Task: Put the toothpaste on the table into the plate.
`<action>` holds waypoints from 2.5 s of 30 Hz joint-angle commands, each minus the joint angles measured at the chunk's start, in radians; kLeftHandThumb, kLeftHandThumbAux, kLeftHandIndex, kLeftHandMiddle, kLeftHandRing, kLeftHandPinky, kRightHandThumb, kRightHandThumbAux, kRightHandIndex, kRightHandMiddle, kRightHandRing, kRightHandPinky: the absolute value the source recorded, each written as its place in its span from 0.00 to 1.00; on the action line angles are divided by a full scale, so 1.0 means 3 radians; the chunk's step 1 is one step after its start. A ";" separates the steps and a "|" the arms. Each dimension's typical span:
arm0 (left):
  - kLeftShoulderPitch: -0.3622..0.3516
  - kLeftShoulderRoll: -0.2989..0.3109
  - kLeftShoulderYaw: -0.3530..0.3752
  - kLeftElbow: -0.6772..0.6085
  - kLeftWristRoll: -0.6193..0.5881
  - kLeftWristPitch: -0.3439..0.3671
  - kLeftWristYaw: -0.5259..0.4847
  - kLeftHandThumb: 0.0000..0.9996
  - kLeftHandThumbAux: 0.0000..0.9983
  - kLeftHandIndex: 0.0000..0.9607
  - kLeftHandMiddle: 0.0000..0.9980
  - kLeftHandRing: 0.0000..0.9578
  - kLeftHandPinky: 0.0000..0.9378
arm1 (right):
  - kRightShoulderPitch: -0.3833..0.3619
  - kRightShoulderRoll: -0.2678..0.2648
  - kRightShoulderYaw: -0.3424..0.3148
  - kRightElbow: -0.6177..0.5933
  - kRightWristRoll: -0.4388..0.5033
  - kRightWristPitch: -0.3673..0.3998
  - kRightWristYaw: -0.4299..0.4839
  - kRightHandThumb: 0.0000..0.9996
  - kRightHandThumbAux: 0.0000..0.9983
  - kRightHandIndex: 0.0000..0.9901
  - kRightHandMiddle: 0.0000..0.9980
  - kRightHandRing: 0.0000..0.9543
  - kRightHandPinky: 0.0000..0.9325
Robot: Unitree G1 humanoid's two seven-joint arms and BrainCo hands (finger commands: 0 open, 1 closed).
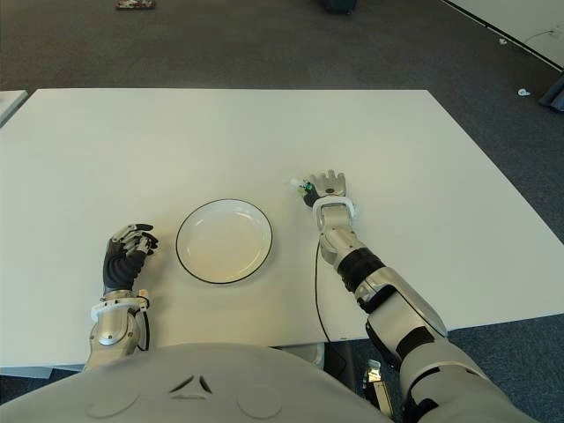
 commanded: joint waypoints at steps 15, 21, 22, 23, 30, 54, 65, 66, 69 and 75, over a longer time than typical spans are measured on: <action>0.0050 -0.0073 -0.0002 -0.0037 0.0074 0.0194 0.0111 0.70 0.72 0.45 0.57 0.58 0.57 | 0.0311 -0.0216 -0.0004 -0.0547 -0.0051 -0.0119 0.0590 0.61 0.19 0.00 0.00 0.00 0.00; 0.0055 -0.0062 0.0001 -0.0042 0.0075 0.0179 0.0102 0.70 0.72 0.45 0.57 0.58 0.58 | 0.0324 -0.0243 -0.0026 -0.0608 -0.0068 -0.0144 0.0680 0.60 0.18 0.00 0.00 0.00 0.00; 0.0055 -0.0061 0.0001 -0.0044 0.0078 0.0180 0.0103 0.70 0.72 0.45 0.57 0.59 0.58 | 0.0324 -0.0247 -0.0030 -0.0619 -0.0072 -0.0149 0.0695 0.59 0.18 0.00 0.00 0.00 0.00; 0.0055 -0.0060 0.0000 -0.0044 0.0081 0.0180 0.0104 0.70 0.72 0.45 0.57 0.59 0.57 | 0.0325 -0.0249 -0.0034 -0.0626 -0.0076 -0.0153 0.0704 0.59 0.18 0.00 0.00 0.00 0.00; 0.0049 -0.0064 0.0009 -0.0052 0.0100 0.0213 0.0124 0.70 0.72 0.45 0.57 0.59 0.59 | 0.0343 -0.0290 -0.0065 -0.0723 -0.0116 -0.0178 0.0808 0.59 0.18 0.00 0.00 0.00 0.00; 0.0065 -0.0077 0.0020 -0.0180 0.0169 0.0480 0.0185 0.70 0.72 0.45 0.57 0.60 0.59 | 0.0260 -0.0270 -0.0086 -0.0692 -0.0323 -0.0224 0.0916 0.61 0.25 0.00 0.00 0.00 0.00; 0.0078 -0.0112 0.0055 -0.0216 0.0030 0.0470 0.0141 0.70 0.72 0.45 0.57 0.59 0.58 | 0.0246 -0.0126 -0.0220 -0.0520 -0.0275 -0.0174 0.0538 0.71 0.52 0.38 0.39 0.43 0.48; 0.0077 -0.0111 0.0057 -0.0212 0.0024 0.0462 0.0141 0.70 0.72 0.45 0.56 0.59 0.58 | 0.0247 -0.0118 -0.0230 -0.0514 -0.0272 -0.0173 0.0521 0.72 0.58 0.40 0.42 0.46 0.52; 0.0078 -0.0106 0.0063 -0.0187 -0.0002 0.0377 0.0142 0.70 0.72 0.45 0.56 0.58 0.58 | 0.0236 -0.0079 -0.0285 -0.0454 -0.0245 -0.0178 0.0409 0.72 0.66 0.43 0.49 0.54 0.59; 0.0078 -0.0110 0.0074 -0.0173 -0.0077 0.0353 0.0115 0.70 0.72 0.45 0.57 0.59 0.59 | 0.0279 0.0003 -0.0412 -0.0395 -0.0167 -0.0177 0.0131 0.73 0.69 0.44 0.59 0.66 0.69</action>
